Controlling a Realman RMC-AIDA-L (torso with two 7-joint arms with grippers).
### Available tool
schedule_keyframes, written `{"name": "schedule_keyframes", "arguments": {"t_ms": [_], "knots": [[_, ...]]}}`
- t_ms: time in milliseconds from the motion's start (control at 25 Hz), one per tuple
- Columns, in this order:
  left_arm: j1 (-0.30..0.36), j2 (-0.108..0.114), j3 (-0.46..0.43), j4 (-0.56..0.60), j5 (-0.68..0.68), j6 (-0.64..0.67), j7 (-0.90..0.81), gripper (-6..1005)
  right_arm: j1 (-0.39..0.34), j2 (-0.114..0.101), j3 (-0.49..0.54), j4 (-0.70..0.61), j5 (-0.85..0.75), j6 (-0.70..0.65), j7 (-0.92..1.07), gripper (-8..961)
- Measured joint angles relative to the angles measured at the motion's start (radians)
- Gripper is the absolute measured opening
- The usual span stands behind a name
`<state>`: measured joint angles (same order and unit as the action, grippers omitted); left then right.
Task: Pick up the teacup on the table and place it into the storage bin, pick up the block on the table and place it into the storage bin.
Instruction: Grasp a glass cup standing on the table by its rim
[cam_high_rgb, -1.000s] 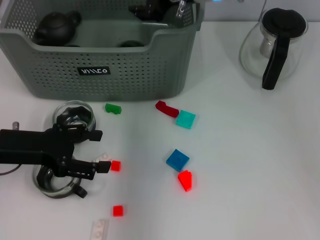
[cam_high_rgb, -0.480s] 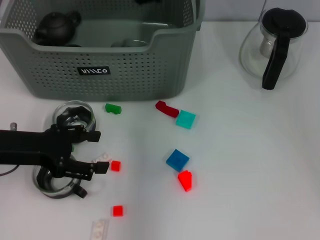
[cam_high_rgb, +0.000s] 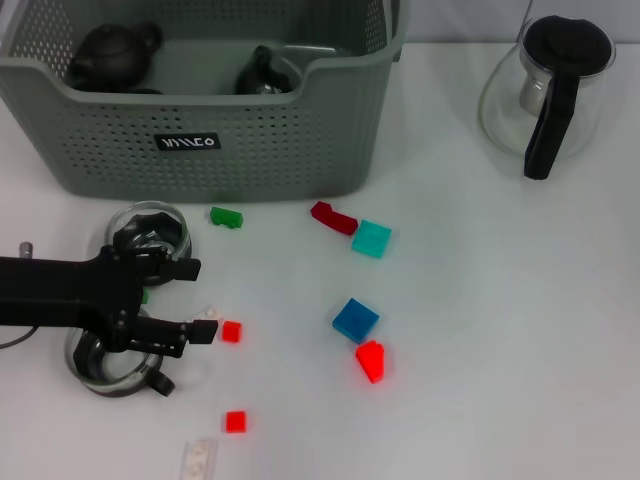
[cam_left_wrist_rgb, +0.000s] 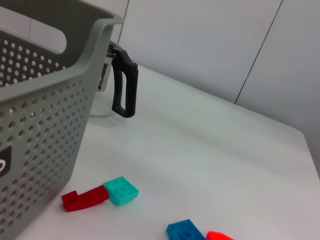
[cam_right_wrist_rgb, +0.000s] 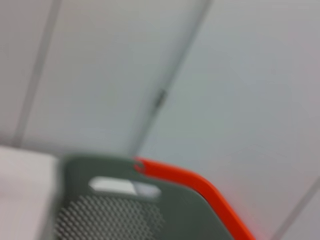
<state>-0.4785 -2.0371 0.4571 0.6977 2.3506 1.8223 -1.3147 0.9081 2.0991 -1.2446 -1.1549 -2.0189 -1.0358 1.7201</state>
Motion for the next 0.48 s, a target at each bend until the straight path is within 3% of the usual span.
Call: {"name": "schedule_keyframes", "arguments": {"t_ms": [160, 480], "knots": [[0.0, 0.004, -0.002, 0.004, -0.001, 0.0, 0.0, 902, -0.114, 0.001, -0.006, -0.164, 0.093, -0.15, 0.049, 787], [0.0, 0.015, -0.004, 0.007, -0.001, 0.004, 0.0, 902, -0.243, -0.001, 0.01, -0.282, 0.216, -0.339, 0.04, 938]]}}
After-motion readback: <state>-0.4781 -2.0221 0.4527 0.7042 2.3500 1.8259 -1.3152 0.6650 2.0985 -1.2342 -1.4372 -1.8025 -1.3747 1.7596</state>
